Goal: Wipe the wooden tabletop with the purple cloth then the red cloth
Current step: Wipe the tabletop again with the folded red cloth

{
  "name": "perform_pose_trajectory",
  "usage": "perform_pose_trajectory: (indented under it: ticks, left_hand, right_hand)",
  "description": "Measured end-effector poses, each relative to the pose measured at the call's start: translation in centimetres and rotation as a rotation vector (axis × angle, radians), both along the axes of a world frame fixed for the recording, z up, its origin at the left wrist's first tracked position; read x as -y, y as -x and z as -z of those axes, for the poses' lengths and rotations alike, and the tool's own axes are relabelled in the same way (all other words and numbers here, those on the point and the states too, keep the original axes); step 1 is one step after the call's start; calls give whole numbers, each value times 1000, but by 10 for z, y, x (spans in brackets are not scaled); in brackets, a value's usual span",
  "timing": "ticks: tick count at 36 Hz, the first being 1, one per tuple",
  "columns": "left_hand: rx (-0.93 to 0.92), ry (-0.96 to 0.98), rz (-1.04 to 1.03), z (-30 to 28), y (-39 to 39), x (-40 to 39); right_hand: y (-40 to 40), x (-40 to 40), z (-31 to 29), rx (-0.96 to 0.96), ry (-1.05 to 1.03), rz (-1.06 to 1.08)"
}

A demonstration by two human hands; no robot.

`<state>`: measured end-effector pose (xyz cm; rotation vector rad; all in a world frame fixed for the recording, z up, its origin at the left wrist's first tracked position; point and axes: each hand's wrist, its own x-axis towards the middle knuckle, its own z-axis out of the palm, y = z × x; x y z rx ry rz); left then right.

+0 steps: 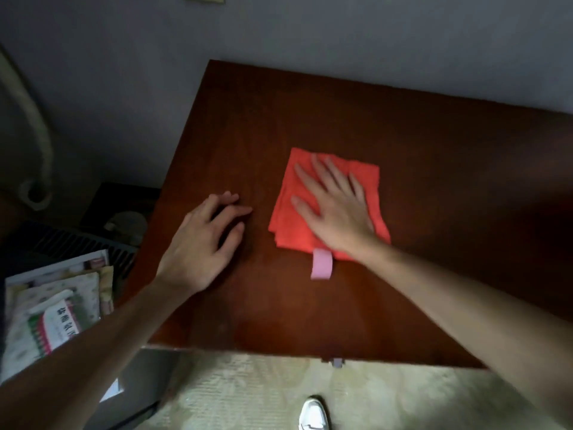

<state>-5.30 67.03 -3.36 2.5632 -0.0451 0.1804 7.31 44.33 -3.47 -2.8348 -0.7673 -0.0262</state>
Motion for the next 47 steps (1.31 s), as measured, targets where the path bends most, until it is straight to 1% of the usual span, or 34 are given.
perform_pose_trajectory:
  ticks: [2, 3, 7, 9, 11, 14, 16, 18, 21, 25, 31, 38, 43, 47]
  left_hand:
    - [34, 68, -21, -1, 2, -2]
    - [62, 72, -25, -1, 3, -3]
    - [135, -57, -58, -3, 9, -9]
    - [116, -116, -71, -5, 11, -15]
    - [98, -181, -58, -5, 12, -29]
    - [44, -247, 13, -3, 12, -50]
    - [13, -244, 33, -1, 12, -57]
    - [3, -222, 22, 1, 11, -56]
    - [6, -212, 15, 2, 11, -55]
    - [18, -194, 26, 2, 10, -58]
    - [-39, -181, 33, 1, 7, -60]
    - [-87, -131, 26, 0, 2, -59]
    - [-56, -77, 23, 1, 4, -59]
    - [-50, -84, 17, 1, 2, -61]
  right_hand:
    - [53, 2, 0, 16, -6, -27]
    - [79, 3, 0, 25, -6, -43]
    - [160, 4, -2, 34, -6, -152]
    - [178, 7, -1, 22, 27, -216]
    - [174, 11, -3, 1, 50, -288]
    - [143, 19, -8, -56, 92, -493]
    - [115, 20, -13, -80, 122, -617]
    - [87, 15, -15, -94, 140, -685]
    - [41, 1, -13, -55, 150, -719]
    - [-30, -20, -14, -52, 142, -678]
    - [-139, -61, -13, -13, 136, -591]
    - [-235, -107, -19, -24, 82, -501]
    - [-266, -123, -24, -21, 70, -434]
    - [-265, -131, -23, -46, 43, -344]
